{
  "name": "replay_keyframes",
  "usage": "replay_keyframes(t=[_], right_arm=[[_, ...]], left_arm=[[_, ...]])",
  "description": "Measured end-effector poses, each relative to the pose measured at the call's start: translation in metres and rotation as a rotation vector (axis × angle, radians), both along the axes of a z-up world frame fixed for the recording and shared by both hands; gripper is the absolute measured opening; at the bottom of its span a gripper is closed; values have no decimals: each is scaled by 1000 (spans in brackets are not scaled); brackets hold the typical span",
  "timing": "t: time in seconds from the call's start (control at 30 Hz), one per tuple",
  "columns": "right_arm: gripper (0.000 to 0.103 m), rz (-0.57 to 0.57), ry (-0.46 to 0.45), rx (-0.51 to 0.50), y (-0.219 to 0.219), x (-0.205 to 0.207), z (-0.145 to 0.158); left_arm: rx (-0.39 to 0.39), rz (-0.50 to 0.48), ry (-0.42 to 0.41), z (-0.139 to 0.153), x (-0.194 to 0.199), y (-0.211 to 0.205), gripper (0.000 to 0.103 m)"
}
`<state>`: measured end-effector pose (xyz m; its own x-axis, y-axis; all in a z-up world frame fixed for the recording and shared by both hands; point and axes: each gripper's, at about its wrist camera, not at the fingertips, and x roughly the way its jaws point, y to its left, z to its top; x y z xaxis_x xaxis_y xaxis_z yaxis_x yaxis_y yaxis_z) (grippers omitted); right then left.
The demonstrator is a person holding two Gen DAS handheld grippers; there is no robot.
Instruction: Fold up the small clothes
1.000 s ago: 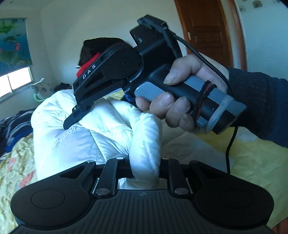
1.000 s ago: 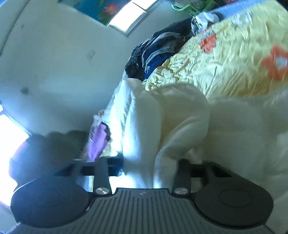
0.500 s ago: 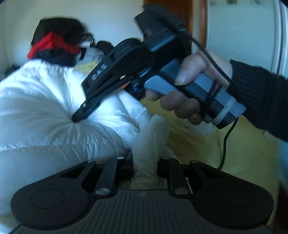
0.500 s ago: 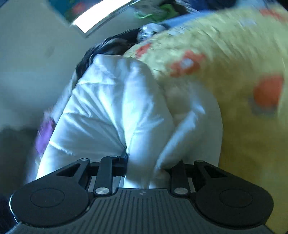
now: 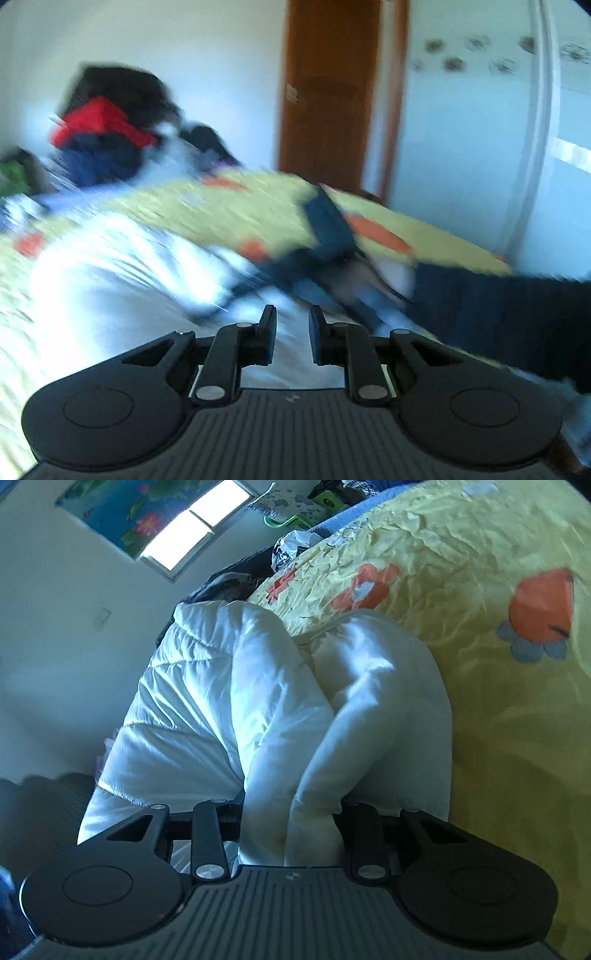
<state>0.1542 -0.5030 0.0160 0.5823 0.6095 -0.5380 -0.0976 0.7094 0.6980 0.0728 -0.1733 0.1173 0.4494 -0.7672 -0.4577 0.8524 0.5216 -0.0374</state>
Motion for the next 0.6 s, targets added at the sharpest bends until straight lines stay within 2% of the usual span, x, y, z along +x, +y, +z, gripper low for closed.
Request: replay_keyframes(t=[0.07, 0.13, 0.2, 0.23, 0.3, 0.33, 0.4, 0.43, 0.5, 0.53, 0.6], right_arm=[[37, -12, 6, 43, -4, -1, -5], [37, -22, 8, 64, -6, -3, -7], [37, -37, 17, 82, -7, -3, -8], [38, -48, 28, 94, -8, -4, -7], [40, -84, 61, 106, -15, -4, 3], [49, -126, 57, 95, -19, -6, 13], [50, -232, -18, 14, -27, -14, 46], [50, -291, -97, -53, -27, -21, 70], [50, -338, -243, -140, -17, -29, 113], [53, -313, -303, -146, -7, -30, 131], [65, -198, -372, -116, 19, -23, 155]], left_arm=[[20, 134, -52, 3, 21, 0, 24], [77, 241, -44, -13, 54, -6, 24], [140, 271, 34, -40, 77, -14, 24], [142, 270, 25, -51, 78, -15, 24], [163, 260, -49, -65, 72, -23, 24], [172, 260, -70, -68, 71, -26, 24], [180, 253, -77, -74, 66, -29, 24], [178, 245, -71, -77, 71, -35, 24], [168, 234, -51, -78, 72, -38, 24], [169, 228, -48, -79, 73, -36, 24], [181, 220, -61, -78, 67, -45, 24]])
